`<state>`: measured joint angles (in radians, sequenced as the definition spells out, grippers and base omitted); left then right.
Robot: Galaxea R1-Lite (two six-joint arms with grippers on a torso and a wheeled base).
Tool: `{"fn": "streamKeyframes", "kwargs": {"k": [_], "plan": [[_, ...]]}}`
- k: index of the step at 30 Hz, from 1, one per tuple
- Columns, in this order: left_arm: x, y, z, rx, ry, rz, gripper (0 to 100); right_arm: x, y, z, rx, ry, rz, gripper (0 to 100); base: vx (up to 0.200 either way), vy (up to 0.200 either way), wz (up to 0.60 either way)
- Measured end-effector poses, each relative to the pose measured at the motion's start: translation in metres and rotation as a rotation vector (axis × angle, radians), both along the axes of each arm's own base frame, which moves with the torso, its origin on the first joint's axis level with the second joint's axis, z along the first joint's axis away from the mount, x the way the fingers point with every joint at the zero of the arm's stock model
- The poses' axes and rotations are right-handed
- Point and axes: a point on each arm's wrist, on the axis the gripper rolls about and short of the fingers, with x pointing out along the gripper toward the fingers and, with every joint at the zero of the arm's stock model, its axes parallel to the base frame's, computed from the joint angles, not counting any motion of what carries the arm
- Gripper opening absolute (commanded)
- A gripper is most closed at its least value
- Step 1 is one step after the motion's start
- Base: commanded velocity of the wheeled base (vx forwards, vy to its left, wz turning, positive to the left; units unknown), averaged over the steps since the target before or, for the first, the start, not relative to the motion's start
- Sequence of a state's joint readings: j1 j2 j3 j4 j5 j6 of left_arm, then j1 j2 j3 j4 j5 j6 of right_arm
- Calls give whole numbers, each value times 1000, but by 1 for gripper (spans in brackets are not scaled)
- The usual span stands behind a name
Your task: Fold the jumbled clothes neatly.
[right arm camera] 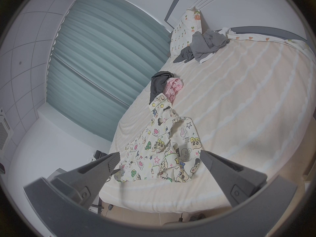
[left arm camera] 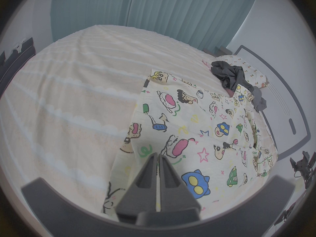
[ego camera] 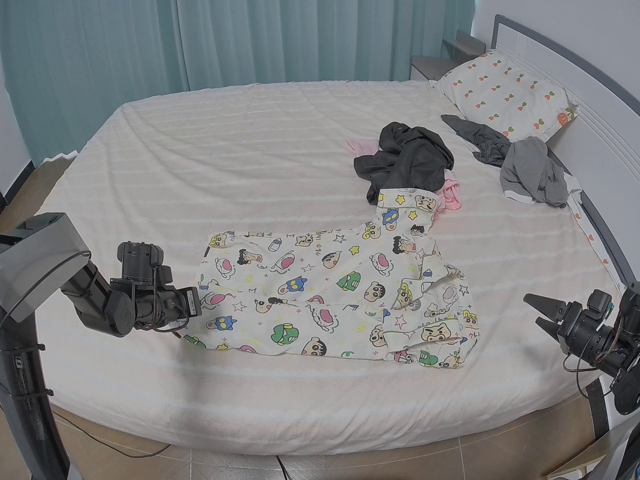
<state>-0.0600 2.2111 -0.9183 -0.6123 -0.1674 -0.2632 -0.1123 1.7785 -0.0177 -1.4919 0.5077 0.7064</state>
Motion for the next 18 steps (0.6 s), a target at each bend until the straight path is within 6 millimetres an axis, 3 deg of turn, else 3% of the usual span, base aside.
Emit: {"fn": "streamKeyframes", "kwargs": {"k": [11,18], "plan": [[-19,1,14,4,94,-1,0,0,0,1,-1,-6,-2,100,0,0,0],[-14,12,23,-13,61,40,0,-1,0,1,0,-6,-3,100,0,0,0]]}}
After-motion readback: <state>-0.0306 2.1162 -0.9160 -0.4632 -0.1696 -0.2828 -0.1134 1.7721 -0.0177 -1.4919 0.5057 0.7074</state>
